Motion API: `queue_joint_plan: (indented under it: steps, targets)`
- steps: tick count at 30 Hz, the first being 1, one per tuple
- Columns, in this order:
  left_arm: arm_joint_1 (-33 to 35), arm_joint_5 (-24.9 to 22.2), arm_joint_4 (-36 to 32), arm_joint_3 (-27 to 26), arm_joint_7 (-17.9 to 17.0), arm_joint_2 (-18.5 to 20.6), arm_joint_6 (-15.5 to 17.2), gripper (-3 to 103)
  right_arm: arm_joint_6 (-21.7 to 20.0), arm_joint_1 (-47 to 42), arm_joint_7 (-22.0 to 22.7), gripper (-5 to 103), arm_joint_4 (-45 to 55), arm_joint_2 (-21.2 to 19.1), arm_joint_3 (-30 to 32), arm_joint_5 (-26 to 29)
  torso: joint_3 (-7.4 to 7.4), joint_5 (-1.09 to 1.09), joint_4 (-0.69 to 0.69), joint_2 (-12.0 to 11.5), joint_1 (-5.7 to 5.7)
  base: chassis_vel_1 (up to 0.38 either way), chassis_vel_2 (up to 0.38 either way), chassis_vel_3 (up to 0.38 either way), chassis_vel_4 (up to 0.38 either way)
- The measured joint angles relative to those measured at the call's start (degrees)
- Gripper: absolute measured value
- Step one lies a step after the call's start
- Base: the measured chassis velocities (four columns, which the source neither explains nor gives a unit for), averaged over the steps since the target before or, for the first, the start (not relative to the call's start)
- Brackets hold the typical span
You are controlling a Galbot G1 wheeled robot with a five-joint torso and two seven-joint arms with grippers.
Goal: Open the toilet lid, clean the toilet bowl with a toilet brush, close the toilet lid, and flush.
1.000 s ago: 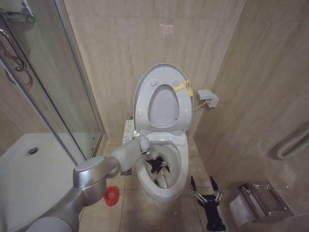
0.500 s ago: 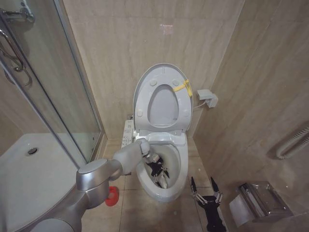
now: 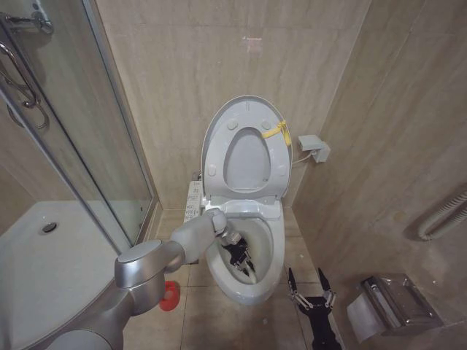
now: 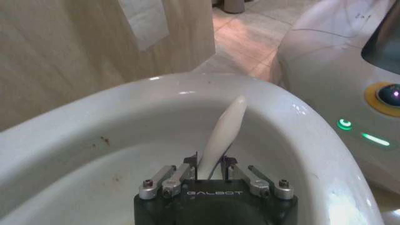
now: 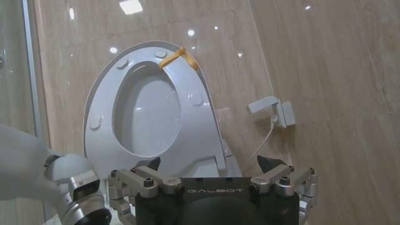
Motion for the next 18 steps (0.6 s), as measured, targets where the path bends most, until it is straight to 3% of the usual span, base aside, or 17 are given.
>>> queue_joint_plan:
  steps: [1,9,13,18]
  targets:
    - [0.0,-0.24,-0.37,-0.49,0.0,0.33,-0.01,23,0.05,-0.01,-0.03,100,-0.03,0.01,0.0,-0.06,0.0,0.0,0.01,0.0,0.0,0.0,0.0,0.0,0.0]
    - [-0.59,-4.14,-4.1,-4.99,-0.08,3.46,0.04,21,0.07,0.6,-0.06,100,-0.54,0.08,-0.34,-0.64,0.0,0.01,0.02,0.0,0.0,0.0,0.0,0.0,0.0]
    - [0.09,-7.28,-8.89,-9.02,-0.63,6.8,0.47,21,0.03,1.08,-0.06,100,-0.94,0.09,-0.62,-0.85,0.0,0.02,0.04,0.0,0.0,0.0,0.0,0.0,0.0]
    - [3.64,-12.63,-18.34,-14.85,-2.7,13.87,1.38,17,-0.05,1.55,-0.06,100,-1.55,-0.29,-0.81,-0.87,0.0,0.02,0.05,0.0,0.0,0.0,0.0,0.0,0.0]
